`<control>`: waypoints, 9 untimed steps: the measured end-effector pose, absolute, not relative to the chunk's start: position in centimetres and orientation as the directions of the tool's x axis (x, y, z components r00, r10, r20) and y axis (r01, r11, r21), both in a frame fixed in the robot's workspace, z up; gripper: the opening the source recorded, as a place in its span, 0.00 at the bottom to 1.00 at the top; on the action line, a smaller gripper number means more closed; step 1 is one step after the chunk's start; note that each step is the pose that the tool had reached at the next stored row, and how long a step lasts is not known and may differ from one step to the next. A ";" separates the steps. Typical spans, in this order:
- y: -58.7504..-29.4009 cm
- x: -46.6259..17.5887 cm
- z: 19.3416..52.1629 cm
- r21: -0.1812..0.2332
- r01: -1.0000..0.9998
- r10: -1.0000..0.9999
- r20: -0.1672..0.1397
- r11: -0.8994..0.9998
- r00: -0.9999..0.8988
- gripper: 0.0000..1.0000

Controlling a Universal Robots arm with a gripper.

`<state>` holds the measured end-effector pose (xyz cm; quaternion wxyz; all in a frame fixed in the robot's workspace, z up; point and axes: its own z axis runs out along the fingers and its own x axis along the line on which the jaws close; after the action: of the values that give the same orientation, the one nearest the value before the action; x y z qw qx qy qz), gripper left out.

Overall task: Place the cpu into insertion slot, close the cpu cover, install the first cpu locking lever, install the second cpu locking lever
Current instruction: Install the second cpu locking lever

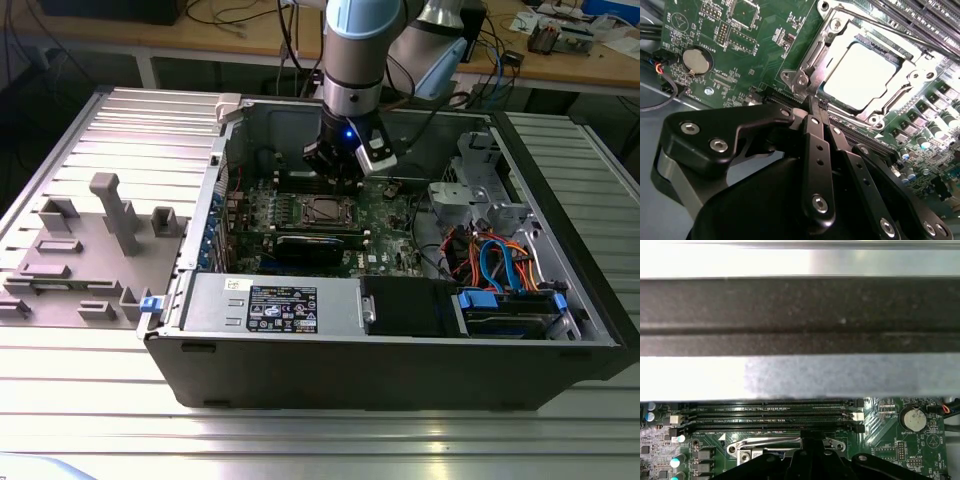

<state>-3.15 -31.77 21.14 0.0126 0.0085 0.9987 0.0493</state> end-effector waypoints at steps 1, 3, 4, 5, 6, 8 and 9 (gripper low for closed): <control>-31.8 -3.2 21.1 0.099 0.016 0.018 -0.024 0.995 -1.000 0.11; -31.9 -3.2 21.2 0.099 0.016 0.018 -0.024 0.995 -1.000 0.11; -31.9 -3.2 21.2 0.099 0.016 0.018 -0.024 0.995 -1.000 0.11; -31.9 -3.2 21.5 0.099 0.016 0.018 -0.024 0.995 -1.000 0.11; -31.9 -3.2 21.9 0.099 0.016 0.018 -0.024 0.995 -1.000 0.11; -31.9 -3.2 22.6 0.099 0.016 0.018 -0.024 0.995 -1.000 0.11; -31.9 -3.2 22.8 0.098 0.016 0.018 -0.024 0.995 -1.000 0.11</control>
<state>-3.16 -31.88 22.78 0.0126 0.0085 0.9987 0.0492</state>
